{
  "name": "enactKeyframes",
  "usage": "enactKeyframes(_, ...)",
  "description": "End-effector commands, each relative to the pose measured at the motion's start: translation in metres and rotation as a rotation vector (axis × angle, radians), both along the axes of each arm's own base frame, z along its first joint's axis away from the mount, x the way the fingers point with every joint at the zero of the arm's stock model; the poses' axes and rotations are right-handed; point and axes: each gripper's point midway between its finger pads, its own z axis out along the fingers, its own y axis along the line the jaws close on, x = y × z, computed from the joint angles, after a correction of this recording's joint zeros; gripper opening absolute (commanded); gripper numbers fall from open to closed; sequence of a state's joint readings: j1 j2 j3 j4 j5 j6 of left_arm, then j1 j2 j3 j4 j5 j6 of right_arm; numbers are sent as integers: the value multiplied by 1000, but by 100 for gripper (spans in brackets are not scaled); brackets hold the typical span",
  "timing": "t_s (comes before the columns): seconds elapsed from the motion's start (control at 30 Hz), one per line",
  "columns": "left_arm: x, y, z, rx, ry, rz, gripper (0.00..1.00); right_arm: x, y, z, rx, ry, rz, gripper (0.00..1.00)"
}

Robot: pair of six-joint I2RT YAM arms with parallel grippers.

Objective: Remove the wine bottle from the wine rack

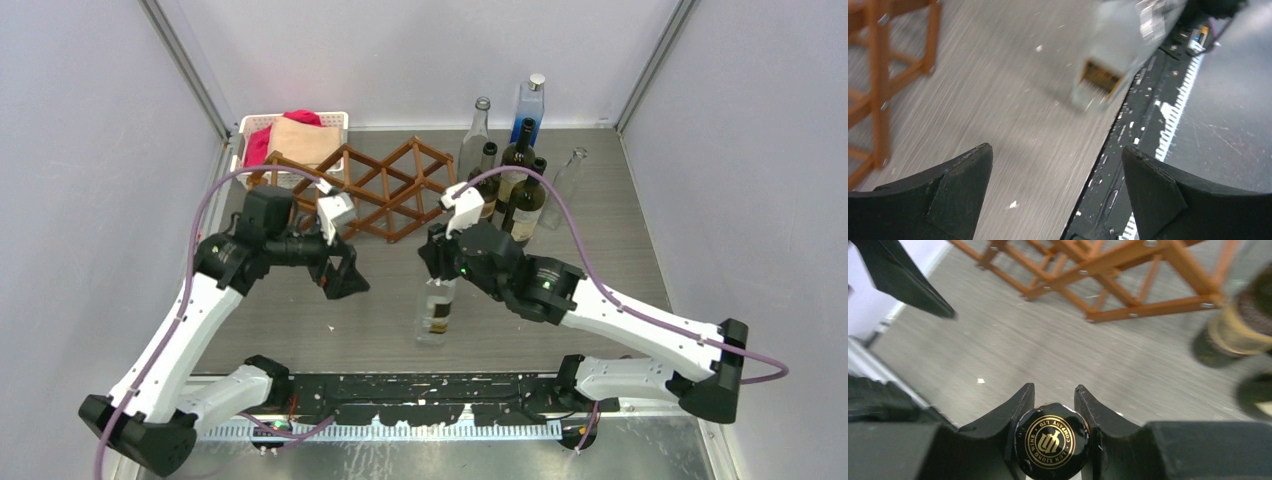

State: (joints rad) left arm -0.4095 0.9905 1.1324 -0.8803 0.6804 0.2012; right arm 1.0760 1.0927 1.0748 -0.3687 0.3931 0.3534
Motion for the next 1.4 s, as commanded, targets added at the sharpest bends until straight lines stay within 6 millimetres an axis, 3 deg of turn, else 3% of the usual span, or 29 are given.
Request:
enactKeyframes(0.0, 14, 37, 6, 36, -5, 74, 100, 20, -53, 71, 65, -233, -187, 1)
enactKeyframes(0.37, 73, 88, 33, 48, -120, 310, 100, 69, -108, 58, -42, -336, -459, 1)
enactKeyframes(0.57, 96, 101, 51, 94, -116, 403, 100, 96, -110, 61, -30, -346, -494, 1)
enactKeyframes(0.73, 97, 102, 59, 72, -113, 439, 100, 114, -113, 63, 26, -346, -542, 1)
enactKeyframes(1.0, 96, 101, 58, 59, -110, 454, 100, 130, -101, 37, 36, -301, -563, 1)
enactKeyframes(1.2, 93, 102, 51, 64, -109, 455, 100, 131, -97, 23, 60, -284, -556, 1)
enactKeyframes(1.37, 91, 103, 43, 69, -121, 457, 100, 127, -94, 16, 74, -266, -534, 21)
